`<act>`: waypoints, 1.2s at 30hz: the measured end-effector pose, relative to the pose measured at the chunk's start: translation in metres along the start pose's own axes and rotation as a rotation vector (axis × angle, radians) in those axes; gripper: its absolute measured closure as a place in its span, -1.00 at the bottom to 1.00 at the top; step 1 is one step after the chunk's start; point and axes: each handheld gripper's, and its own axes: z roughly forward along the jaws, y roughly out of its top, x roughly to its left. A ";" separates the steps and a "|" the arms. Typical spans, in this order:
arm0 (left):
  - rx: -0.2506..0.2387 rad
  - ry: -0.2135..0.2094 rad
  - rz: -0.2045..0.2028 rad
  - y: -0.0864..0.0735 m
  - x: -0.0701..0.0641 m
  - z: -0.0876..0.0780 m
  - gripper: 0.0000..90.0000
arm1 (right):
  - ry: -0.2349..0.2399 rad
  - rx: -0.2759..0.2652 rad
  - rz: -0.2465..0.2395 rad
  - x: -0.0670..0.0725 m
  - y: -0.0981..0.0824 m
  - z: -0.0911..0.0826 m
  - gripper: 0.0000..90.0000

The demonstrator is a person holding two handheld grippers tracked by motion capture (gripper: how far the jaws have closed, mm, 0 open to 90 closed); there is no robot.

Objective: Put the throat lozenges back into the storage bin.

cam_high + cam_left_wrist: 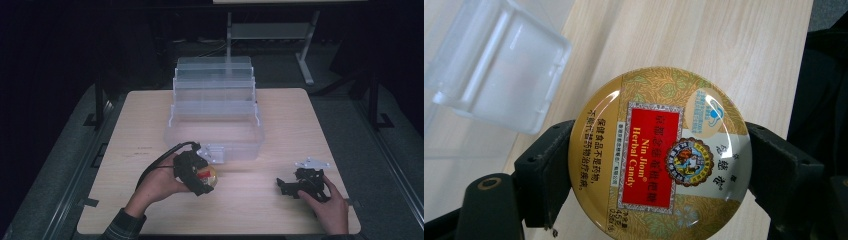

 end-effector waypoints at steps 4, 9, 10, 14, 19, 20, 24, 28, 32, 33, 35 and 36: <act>-0.007 -0.001 -0.004 0.002 0.002 -0.002 -0.56 | 0.002 0.000 0.000 0.000 0.000 0.000 -1.00; -0.007 -0.001 -0.002 0.005 0.004 -0.004 -0.56 | 0.000 0.000 0.000 0.000 0.000 0.000 -1.00; -0.005 0.001 0.007 0.006 0.005 -0.005 -0.56 | 0.000 0.000 0.000 0.000 0.000 0.000 -1.00; -0.012 0.001 -0.001 0.010 0.007 -0.009 -0.56 | 0.001 0.000 0.000 0.000 0.000 0.000 -1.00; -0.015 0.003 -0.003 0.013 0.009 -0.011 -0.56 | 0.000 0.000 -0.001 0.000 0.000 0.000 -1.00; -0.019 0.004 -0.003 0.015 0.011 -0.012 -0.56 | 0.001 0.000 0.000 0.000 0.000 0.000 -1.00; -0.020 0.003 -0.006 0.017 0.013 -0.013 -0.56 | 0.000 0.000 -0.001 0.000 0.000 0.000 -1.00; -0.021 0.008 -0.006 0.020 0.016 -0.015 -0.56 | 0.000 0.000 -0.001 0.000 0.000 0.000 -1.00; -0.026 0.014 -0.009 0.023 0.021 -0.018 -0.56 | 0.000 -0.001 0.000 0.000 0.000 0.000 -1.00; -0.028 0.016 -0.013 0.023 0.023 -0.019 -0.56 | 0.000 -0.001 0.000 0.000 0.000 0.000 -1.00; -0.032 0.019 -0.019 0.024 0.026 -0.020 -0.56 | 0.000 -0.001 0.000 0.000 0.000 0.000 -1.00; -0.032 0.019 -0.019 0.024 0.026 -0.020 -0.56 | 0.000 -0.001 0.000 0.000 0.000 0.000 -1.00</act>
